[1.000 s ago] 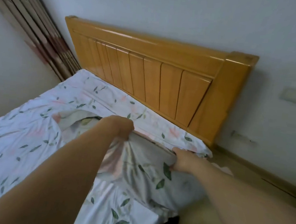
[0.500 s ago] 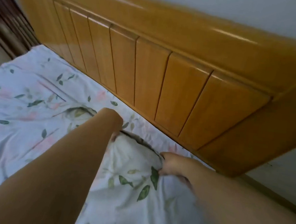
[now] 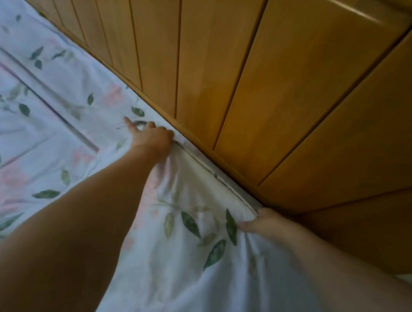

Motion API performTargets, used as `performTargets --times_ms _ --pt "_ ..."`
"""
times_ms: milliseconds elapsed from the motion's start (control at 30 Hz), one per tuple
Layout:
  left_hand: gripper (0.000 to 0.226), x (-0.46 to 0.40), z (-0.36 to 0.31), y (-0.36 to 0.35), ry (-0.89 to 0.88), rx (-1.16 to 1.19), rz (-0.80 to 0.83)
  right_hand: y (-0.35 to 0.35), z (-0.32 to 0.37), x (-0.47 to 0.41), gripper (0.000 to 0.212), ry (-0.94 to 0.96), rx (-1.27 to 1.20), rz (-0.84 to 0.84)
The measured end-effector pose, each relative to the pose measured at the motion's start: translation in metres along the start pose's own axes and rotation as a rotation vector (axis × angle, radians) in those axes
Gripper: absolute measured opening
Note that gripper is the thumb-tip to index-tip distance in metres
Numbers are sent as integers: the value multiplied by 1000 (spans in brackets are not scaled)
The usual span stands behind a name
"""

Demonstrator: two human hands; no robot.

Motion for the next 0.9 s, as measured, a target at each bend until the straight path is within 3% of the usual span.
performTargets --times_ms 100,167,267,400,467,533,600,667,767,900 --pt "40 -10 -3 10 86 18 -116 7 4 -5 92 -3 -102 -33" --pt "43 -6 -16 5 145 62 -157 6 -6 -9 79 -65 -119 -67" --pt "59 29 -53 -19 93 130 -122 8 -37 -9 59 -103 112 -179" --pt "71 69 -71 -64 -175 223 -15 23 -75 -11 37 -60 346 -525" --pt "74 66 -51 -74 -170 158 -16 22 -83 -7 32 -37 320 -689" --pt "75 68 -48 -70 -63 124 -34 12 -103 9 42 -106 230 -793" --pt "73 88 -62 -54 35 203 -76 -8 -124 32 61 -227 90 -808" --pt "70 123 -91 -38 24 341 -129 -32 -146 56 74 -315 -74 -781" --pt "66 190 -115 -38 -73 391 -134 -66 -158 78 83 -252 -423 -647" --pt "65 232 -101 -75 -101 225 -88 -80 -165 76 90 -229 -397 -513"
Point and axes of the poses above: each hand's wrist, its own x-axis away from the middle knuckle, its own y-axis out of the back of the hand, z = x × y, the point moved 4 cm from there along -x, towards the middle knuckle, and after that the axes turned 15 degrees about -z, right-handed, at the moved point
